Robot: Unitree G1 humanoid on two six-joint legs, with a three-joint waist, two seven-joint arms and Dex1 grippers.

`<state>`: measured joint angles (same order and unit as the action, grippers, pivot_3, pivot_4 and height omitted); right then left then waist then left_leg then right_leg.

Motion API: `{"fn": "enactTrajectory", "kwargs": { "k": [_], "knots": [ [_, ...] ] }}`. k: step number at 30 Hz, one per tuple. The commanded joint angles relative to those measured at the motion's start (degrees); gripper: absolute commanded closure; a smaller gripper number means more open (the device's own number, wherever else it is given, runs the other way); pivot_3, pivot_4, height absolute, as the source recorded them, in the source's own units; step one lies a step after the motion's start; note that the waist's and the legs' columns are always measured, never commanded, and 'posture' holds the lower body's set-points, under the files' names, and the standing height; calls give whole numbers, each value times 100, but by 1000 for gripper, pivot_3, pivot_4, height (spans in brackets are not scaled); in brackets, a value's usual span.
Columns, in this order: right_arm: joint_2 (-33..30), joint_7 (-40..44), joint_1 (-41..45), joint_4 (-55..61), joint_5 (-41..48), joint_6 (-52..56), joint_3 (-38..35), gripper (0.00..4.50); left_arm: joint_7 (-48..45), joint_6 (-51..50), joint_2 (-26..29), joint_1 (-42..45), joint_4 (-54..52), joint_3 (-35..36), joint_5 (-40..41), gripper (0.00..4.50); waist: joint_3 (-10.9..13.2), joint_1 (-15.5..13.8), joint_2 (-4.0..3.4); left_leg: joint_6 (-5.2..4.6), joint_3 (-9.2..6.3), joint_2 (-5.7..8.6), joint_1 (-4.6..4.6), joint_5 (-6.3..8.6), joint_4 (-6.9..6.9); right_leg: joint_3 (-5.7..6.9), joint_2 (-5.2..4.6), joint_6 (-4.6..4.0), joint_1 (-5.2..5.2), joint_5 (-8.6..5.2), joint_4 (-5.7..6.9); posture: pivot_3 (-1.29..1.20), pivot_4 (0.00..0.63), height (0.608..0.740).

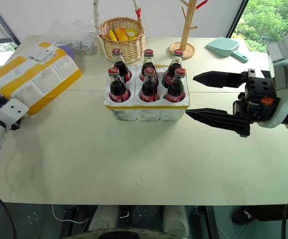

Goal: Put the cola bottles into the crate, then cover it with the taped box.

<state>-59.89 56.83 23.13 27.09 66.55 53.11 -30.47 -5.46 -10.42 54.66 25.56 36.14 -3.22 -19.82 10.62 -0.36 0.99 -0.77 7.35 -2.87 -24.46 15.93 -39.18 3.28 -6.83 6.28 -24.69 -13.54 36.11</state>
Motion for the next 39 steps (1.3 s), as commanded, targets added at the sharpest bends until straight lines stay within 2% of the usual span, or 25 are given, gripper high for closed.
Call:
{"fn": "enactTrajectory", "kwargs": {
  "k": [1,11,14,19,27,30,35,39],
  "knots": [
    [-73,-53,-49,144,125,-147,-258,38,460,591,18,439,624,-169,-379,0,0,-20,1,-1,1,0,1,0,0,0,0,0,0,0,1,0,150,740],
    [-66,-96,-127,58,175,-309,-349,38,781,1087,-200,1417,2241,-499,-611,0,-4,-37,8,-2,4,4,0,0,-3,1,1,1,1,1,2,0,150,740],
    [-67,-110,-129,40,167,-352,-335,0,775,1210,-252,1569,2531,-512,-573,828,-5,-33,13,-3,4,4,0,0,-4,1,1,1,2,1,2,0,150,740],
    [-58,-115,-182,64,137,-426,-305,0,801,1309,-255,1747,2713,-586,-648,3308,-9,-40,19,-3,4,3,2,0,-4,1,2,1,2,1,4,0,150,740],
    [-268,57,-439,-228,132,-256,-396,0,700,1594,55,2001,2160,-410,-561,3308,-12,-41,28,-3,3,4,1,0,-7,1,1,1,4,1,3,0,150,740],
    [-299,113,-480,-202,-312,-608,-303,0,446,1839,217,2161,1568,-260,-427,3308,-13,-42,41,-3,2,3,0,0,-7,2,1,1,4,1,3,0,150,740],
    [-249,102,-469,-224,-425,-679,-197,0,-246,2562,284,2708,388,-13,-29,3308,-13,-45,60,-3,0,3,-5,0,-10,2,1,1,4,1,1,0,150,740],
    [-122,-44,-450,-203,-632,-832,-25,0,-882,2537,85,3094,-347,-133,69,3308,-14,-9,58,-1,12,6,1,-1,-11,1,2,2,5,1,1,0,150,740]
  ]
}}
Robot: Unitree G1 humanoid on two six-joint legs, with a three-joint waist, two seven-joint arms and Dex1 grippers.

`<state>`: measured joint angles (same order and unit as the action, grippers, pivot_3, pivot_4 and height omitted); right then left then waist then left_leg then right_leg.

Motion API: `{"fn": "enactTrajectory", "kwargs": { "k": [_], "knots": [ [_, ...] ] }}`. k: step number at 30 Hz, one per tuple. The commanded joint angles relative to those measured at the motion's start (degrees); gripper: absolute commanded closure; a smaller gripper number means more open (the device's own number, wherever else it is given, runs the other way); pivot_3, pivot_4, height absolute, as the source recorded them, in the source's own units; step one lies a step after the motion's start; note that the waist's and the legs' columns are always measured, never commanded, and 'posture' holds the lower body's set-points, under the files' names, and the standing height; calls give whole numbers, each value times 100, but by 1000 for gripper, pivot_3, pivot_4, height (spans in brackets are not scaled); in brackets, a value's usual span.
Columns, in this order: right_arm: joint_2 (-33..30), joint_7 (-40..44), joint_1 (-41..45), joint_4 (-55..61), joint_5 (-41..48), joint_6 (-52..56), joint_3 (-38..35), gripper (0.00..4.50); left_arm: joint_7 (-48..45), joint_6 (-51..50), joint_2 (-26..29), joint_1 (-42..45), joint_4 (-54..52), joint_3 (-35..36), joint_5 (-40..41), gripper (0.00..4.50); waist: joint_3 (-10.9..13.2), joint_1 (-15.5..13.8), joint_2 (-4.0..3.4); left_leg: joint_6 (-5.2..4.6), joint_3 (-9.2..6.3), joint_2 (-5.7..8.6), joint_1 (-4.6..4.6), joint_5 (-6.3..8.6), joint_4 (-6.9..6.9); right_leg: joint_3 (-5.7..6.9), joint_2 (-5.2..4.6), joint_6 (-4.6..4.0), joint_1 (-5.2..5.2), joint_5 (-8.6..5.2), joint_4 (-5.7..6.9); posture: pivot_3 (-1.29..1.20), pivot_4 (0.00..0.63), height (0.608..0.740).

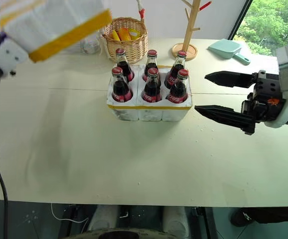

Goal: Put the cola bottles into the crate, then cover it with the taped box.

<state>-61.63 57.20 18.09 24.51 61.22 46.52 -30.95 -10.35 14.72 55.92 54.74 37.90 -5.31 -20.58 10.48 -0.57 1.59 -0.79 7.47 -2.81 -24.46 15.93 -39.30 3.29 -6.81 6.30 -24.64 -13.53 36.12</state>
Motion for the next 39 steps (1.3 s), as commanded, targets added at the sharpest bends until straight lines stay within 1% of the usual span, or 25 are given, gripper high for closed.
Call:
{"fn": "enactTrajectory", "kwargs": {
  "k": [1,8,11,14,16,17,20,23,27,31,34,39],
  "knots": [
    [73,-97,60,61,-108,-190,52,0,-551,-58,-136,212,-766,69,207,3308,-1,14,-3,5,1,-1,2,-3,0,0,2,0,0,0,0,0,150,740],
    [200,-271,31,100,-301,-331,144,0,-1633,-956,-707,50,-2706,-103,256,3308,0,-15,-1,25,1,-2,-3,-16,-6,-1,5,2,1,0,0,0,150,740],
    [237,-288,-16,116,-289,-320,140,0,-1910,-1230,-804,-33,-3229,-155,151,3308,0,-15,-1,26,1,-2,-3,-16,-7,-1,5,3,1,0,0,0,150,740],
    [262,-321,-6,130,-254,-314,163,0,-2163,-1262,-798,-163,-3597,-282,6,3308,0,-2,-1,27,0,-2,-2,-17,-7,-1,8,4,1,0,1,0,150,740],
    [270,-343,30,116,-257,-313,189,0,-2224,-1285,-800,-216,-3714,-327,-147,3308,0,-9,-1,27,-1,-2,0,-17,-7,-1,8,4,2,0,1,0,150,740],
    [275,-353,52,108,-259,-315,206,0,-2221,-1205,-737,-252,-3721,-402,-351,3308,0,-13,-1,27,-1,-3,0,-17,-7,-1,8,4,2,0,1,0,150,740],
    [282,-375,105,83,-226,-310,227,0,-1915,-896,-633,-357,-3567,-540,-908,3308,0,-15,-1,26,-2,-2,1,-17,-9,-1,8,4,5,0,0,0,150,740],
    [304,-398,185,30,-206,-316,256,0,-1791,-631,-667,-527,-3484,-609,-1095,3308,0,-15,-1,26,-3,-2,0,-17,-10,-1,8,4,5,0,0,0,150,740],
    [327,-384,206,9,-242,-331,297,0,-1646,-391,-790,-662,-3451,-566,-1097,3308,0,-21,-1,13,-5,-2,2,-10,-10,-1,7,4,9,0,0,0,150,740],
    [352,-368,184,7,-286,-356,324,0,-1584,-367,-990,-516,-3448,-454,-936,3308,0,-25,-1,9,-7,-2,0,-7,-19,-1,7,5,11,0,1,0,150,740],
    [375,-360,151,13,-311,-378,327,0,-1722,-290,-956,-450,-3483,-478,-964,3308,0,-17,-1,8,-7,-2,0,-7,-26,-1,7,8,14,2,2,0,150,740],
    [411,-345,55,54,-324,-371,255,0,-1895,-185,-752,-394,-3587,-432,-1147,3308,0,-17,-1,8,-7,-3,0,-7,-26,-1,8,9,14,2,2,0,150,740]
  ]
}}
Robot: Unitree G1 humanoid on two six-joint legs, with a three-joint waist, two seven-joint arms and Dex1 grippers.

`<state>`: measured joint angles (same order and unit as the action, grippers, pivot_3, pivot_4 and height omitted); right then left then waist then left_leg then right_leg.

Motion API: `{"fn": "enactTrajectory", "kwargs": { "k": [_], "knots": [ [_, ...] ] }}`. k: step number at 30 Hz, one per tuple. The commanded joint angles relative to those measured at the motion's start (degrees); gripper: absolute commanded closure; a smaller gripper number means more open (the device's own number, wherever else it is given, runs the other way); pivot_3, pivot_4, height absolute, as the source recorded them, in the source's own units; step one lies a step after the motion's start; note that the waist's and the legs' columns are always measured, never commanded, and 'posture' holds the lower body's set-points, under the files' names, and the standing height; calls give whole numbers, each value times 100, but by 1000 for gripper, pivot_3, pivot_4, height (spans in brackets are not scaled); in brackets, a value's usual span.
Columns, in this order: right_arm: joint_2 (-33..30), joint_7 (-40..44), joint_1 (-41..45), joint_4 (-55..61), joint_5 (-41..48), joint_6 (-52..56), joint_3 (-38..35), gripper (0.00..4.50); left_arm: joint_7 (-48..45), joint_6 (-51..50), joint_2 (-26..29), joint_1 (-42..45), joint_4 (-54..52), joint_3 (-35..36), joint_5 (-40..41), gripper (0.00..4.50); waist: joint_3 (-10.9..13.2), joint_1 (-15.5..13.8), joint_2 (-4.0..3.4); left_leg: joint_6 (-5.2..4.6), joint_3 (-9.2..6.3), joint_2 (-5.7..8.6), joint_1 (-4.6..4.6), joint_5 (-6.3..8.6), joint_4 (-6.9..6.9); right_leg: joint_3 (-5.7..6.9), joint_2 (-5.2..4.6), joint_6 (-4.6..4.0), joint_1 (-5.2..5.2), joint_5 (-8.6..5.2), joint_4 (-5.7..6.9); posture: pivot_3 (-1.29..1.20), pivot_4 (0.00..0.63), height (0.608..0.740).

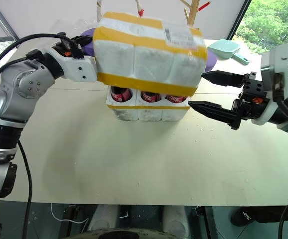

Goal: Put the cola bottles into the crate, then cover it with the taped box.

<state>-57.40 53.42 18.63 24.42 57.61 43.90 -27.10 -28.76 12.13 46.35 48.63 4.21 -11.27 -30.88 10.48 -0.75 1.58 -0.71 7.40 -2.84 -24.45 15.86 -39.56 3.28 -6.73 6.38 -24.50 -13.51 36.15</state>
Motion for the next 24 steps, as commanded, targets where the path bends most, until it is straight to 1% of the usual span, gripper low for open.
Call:
{"fn": "enactTrajectory", "kwargs": {
  "k": [1,5,6,8,10,11,12,13,16,18,20,23,24],
  "knots": [
    [-11,35,-8,62,34,-110,-138,0,-69,85,229,224,-222,165,-151,3308,0,1,0,0,0,0,0,0,0,0,0,0,0,0,0,0,150,740],
    [-9,62,-89,66,22,-126,-205,0,-178,24,292,18,-306,120,-291,3308,0,0,0,-2,0,0,0,1,0,0,0,0,0,0,0,0,150,740],
    [-10,57,-92,67,27,-127,-209,0,-183,14,266,-69,-364,114,-297,3006,0,0,0,-3,0,0,0,2,0,0,0,0,0,0,0,0,150,740],
    [-13,49,-91,70,36,-127,-211,0,-218,-15,226,-205,-475,91,-325,2240,0,1,-1,-4,0,0,0,2,0,0,0,0,0,0,0,0,150,740],
    [-18,52,-79,58,43,-129,-203,0,-257,-73,191,-343,-612,94,-353,1326,0,0,0,-3,0,0,0,2,-1,0,0,0,0,0,0,0,150,740],
    [-23,60,-85,57,44,-131,-206,0,-286,-97,193,-409,-684,109,-356,729,0,-1,0,-3,0,0,0,2,-1,0,0,0,0,0,1,0,150,740],
    [-30,70,-89,54,44,-133,-207,0,-317,-110,206,-467,-746,129,-352,226,0,-2,0,-3,0,0,-1,2,-2,0,0,0,0,0,1,0,150,740],
    [-44,86,-93,41,39,-131,-207,0,-348,-128,222,-530,-804,175,-310,21,0,-3,0,-3,0,0,-1,2,-2,0,0,0,0,0,1,0,150,740],
    [-74,149,-143,3,4,-136,-238,0,-375,-96,324,-661,-900,307,-247,21,0,-2,0,-6,0,0,-2,4,-3,0,0,0,0,0,0,0,150,740],
    [-101,196,-219,-14,-35,-140,-285,0,-378,7,411,-768,-929,522,36,21,0,2,0,-12,-1,-1,-1,7,-3,0,0,0,0,0,1,0,150,740],
    [-129,253,-315,-22,-82,-150,-351,0,-445,506,651,-945,-922,785,547,21,0,10,-1,-12,-2,-3,-1,7,-3,0,0,0,0,0,1,0,150,740],
    [-160,336,-448,-69,-121,-138,-469,0,-399,1368,1108,-1304,-748,1215,1076,21,0,30,-2,-13,-1,-6,0,8,-2,0,0,0,-1,0,0,0,150,740],
    [-170,367,-482,-99,-151,-146,-490,0,-368,1892,1366,-1525,-575,1322,1158,21,0,27,-2,-13,-1,-7,1,8,-2,0,0,0,-1,0,1,0,150,740]
  ]
}}
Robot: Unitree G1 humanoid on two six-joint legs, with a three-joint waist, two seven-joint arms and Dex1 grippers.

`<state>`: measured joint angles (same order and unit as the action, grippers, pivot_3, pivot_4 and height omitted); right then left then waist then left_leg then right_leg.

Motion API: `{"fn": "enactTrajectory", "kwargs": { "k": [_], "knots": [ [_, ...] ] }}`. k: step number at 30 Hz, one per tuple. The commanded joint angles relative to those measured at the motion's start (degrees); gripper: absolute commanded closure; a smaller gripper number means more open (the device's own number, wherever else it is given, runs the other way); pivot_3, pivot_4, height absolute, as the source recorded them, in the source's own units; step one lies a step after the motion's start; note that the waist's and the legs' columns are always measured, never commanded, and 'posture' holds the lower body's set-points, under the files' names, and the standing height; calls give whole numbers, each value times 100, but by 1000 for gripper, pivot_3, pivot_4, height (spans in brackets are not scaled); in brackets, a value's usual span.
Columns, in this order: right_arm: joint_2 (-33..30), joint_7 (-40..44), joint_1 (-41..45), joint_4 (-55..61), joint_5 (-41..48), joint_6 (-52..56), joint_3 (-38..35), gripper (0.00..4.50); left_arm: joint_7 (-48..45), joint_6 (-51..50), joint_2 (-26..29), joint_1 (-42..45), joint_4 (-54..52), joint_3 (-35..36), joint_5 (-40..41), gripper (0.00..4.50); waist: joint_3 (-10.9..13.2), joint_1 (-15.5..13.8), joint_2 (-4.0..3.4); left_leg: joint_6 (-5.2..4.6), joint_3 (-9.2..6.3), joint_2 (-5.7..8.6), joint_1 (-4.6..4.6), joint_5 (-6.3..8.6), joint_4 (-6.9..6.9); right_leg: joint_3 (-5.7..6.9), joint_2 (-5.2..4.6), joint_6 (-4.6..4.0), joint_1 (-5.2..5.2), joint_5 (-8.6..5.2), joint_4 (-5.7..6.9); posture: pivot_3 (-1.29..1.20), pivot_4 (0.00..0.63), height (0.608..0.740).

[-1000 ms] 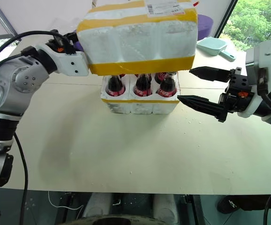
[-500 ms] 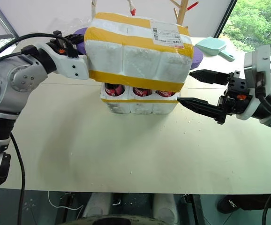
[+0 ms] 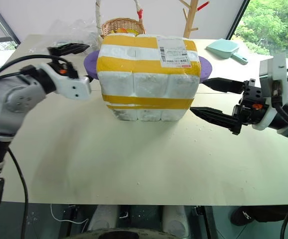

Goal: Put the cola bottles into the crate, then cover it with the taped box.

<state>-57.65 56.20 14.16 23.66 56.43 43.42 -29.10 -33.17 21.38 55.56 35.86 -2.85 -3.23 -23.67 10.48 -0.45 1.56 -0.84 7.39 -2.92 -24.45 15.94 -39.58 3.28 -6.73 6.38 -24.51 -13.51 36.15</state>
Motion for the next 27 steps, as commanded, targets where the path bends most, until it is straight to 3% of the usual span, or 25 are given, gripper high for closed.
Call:
{"fn": "enactTrajectory", "kwargs": {
  "k": [1,3,5,8,10,13,15,19,27],
  "knots": [
    [-151,120,-72,-52,-62,-109,-311,0,187,1458,725,-451,317,570,280,21,-1,-1,-3,0,0,0,0,0,0,0,0,0,0,0,0,0,150,740],
    [-163,185,-145,-120,-154,-134,-326,0,147,1988,1113,-844,790,674,372,21,-5,8,-9,-1,2,-1,4,1,2,0,-1,-1,0,0,-1,0,150,740],
    [-177,253,-222,-175,-276,-183,-320,0,-291,1343,1022,-1060,1044,895,1385,21,-11,-11,-20,-2,3,-1,5,2,3,0,-2,-1,1,0,-2,0,150,740],
    [-181,326,-263,-247,-342,-211,-325,0,-1550,-494,982,-1371,994,1176,3191,21,-10,-31,-19,-11,1,-3,0,7,0,1,-3,-2,2,0,1,0,150,740],
    [-184,359,-270,-298,-401,-226,-316,0,-2023,-2258,958,-1470,640,1487,4471,21,-10,-17,-19,-15,2,-3,-1,9,-2,1,-4,-1,2,0,-1,0,150,740],
    [-191,373,-244,-352,-455,-245,-282,0,-2207,-5401,995,-850,369,2210,7285,21,-8,-21,-16,-13,0,-3,0,8,-3,0,-3,1,2,-1,5,0,150,740],
    [-194,370,-223,-370,-474,-242,-261,0,-2415,-6607,1130,-459,405,2487,8331,21,-6,-20,-12,-2,-11,-4,-4,2,-13,1,2,6,4,-4,13,0,150,740],
    [-204,364,-215,-360,-462,-197,-237,0,-3171,-7186,1450,-809,-103,2485,8488,21,-13,33,-38,15,1,5,6,-7,-17,-3,-3,12,13,-8,6,0,150,740],
    [-232,386,-202,-331,-462,-158,-157,0,-3124,-7313,1229,-552,-94,2478,8309,21,-10,6,-40,15,-6,3,6,-6,-12,-2,7,8,12,-9,8,0,150,740]
  ]
}}
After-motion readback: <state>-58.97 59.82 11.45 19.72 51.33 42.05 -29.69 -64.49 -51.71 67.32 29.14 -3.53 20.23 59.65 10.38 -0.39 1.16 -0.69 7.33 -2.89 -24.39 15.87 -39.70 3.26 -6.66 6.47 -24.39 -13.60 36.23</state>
